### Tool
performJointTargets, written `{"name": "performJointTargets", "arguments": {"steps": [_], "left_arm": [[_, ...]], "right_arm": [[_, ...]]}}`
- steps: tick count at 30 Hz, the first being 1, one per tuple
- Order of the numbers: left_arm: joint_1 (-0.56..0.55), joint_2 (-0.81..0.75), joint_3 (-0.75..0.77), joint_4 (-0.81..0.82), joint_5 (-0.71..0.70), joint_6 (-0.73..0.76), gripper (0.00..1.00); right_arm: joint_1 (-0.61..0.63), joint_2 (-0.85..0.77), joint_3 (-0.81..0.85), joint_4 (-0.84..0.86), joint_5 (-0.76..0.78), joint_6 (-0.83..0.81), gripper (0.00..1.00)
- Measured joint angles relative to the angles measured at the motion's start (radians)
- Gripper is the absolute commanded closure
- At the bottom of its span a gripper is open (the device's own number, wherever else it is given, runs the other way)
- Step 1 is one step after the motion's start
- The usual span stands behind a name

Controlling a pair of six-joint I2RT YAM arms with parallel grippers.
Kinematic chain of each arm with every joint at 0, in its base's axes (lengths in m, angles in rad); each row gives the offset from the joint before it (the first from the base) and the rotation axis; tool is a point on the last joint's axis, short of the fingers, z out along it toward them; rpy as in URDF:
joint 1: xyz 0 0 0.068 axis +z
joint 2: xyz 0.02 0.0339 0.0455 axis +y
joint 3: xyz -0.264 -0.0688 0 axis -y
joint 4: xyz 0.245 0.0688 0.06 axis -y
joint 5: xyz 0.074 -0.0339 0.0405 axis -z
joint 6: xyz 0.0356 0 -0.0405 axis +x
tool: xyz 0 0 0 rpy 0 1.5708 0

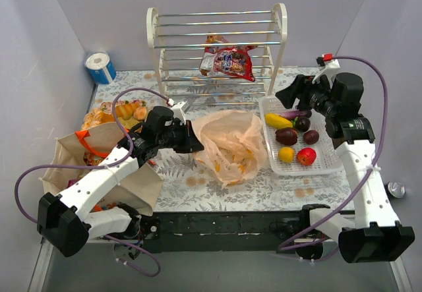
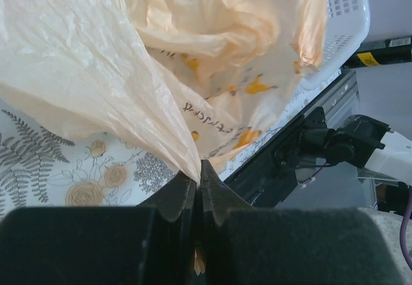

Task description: Place the mixed food into the grocery bags and tie them

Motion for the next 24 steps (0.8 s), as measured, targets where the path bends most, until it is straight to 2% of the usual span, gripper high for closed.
{"name": "performJointTargets", "arguments": {"steps": [3,5,11,14,17,21,24], "left_arm": [[0.000,-0.001,0.000,-0.034,0.002,-0.008,1.00],[0.000,-0.001,0.000,-0.046,0.003,-0.011,1.00],[0.000,-0.001,0.000,-0.058,0.003,-0.019,1.00],[0.000,-0.001,0.001,-0.057,0.003,-0.023,1.00],[0.000,-0.001,0.006,-0.058,0.003,-0.026,1.00],[0.000,-0.001,0.023,-0.066,0.005,-0.026,1.00],[0.000,-0.003,0.052,-0.083,0.016,-0.026,1.00]], "right_arm": [[0.029,-0.048,0.031,0.000,0.060,-0.018,0.34],[0.101,-0.063,0.056,0.000,0.078,-0.031,0.38],[0.436,-0.016,0.053,0.018,0.114,-0.038,0.54],[0.560,0.031,-0.018,0.035,0.135,-0.022,0.55],[0.631,0.089,-0.119,0.049,0.166,0.004,0.55],[0.647,0.206,-0.187,0.028,0.277,0.017,0.55],[0.647,0.309,-0.186,0.008,0.445,0.012,0.52]]}}
